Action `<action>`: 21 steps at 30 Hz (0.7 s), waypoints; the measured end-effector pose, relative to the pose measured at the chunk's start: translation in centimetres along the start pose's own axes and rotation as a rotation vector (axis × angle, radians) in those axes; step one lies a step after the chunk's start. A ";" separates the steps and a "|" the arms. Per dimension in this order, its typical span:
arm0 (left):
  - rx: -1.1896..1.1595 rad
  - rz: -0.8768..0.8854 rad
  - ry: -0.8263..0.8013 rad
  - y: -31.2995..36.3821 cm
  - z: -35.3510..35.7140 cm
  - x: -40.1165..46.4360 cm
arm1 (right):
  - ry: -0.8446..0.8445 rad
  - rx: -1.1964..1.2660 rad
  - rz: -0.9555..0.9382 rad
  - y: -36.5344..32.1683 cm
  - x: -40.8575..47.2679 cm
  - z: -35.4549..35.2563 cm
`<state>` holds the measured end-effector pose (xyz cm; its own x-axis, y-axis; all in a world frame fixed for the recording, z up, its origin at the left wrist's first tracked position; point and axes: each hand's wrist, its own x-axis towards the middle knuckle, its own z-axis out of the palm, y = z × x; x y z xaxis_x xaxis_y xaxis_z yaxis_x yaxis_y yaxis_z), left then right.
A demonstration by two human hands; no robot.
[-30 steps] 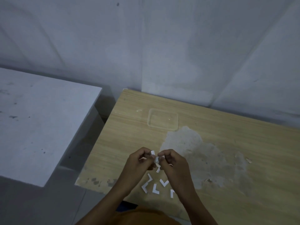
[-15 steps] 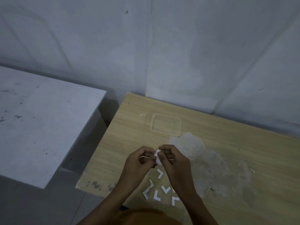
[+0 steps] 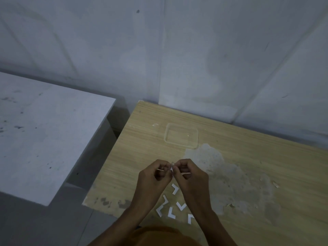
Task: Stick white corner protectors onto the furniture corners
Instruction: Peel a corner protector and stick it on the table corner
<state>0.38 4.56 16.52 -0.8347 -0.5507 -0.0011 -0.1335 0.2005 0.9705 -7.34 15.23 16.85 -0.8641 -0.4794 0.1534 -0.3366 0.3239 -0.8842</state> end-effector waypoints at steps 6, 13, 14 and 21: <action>0.085 0.052 0.021 0.0 -0.3 0.0 | -0.049 -0.048 -0.094 0.5 0.3 -0.2; 0.115 0.007 0.036 0.0 -1.0 0.2 | -0.134 -0.043 -0.136 1.2 0.3 -0.4; 0.113 -0.003 0.031 0.0 -1.0 0.2 | -0.138 -0.033 -0.128 1.2 0.2 -0.4; 0.049 -0.112 -0.109 -0.5 -0.8 0.5 | -0.116 0.078 0.132 2.1 -0.2 -0.2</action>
<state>0.48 3.55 16.25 -0.8659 -0.4812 -0.1370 -0.2524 0.1836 0.9500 -8.01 16.18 15.06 -0.8482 -0.5295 -0.0138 -0.1898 0.3282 -0.9253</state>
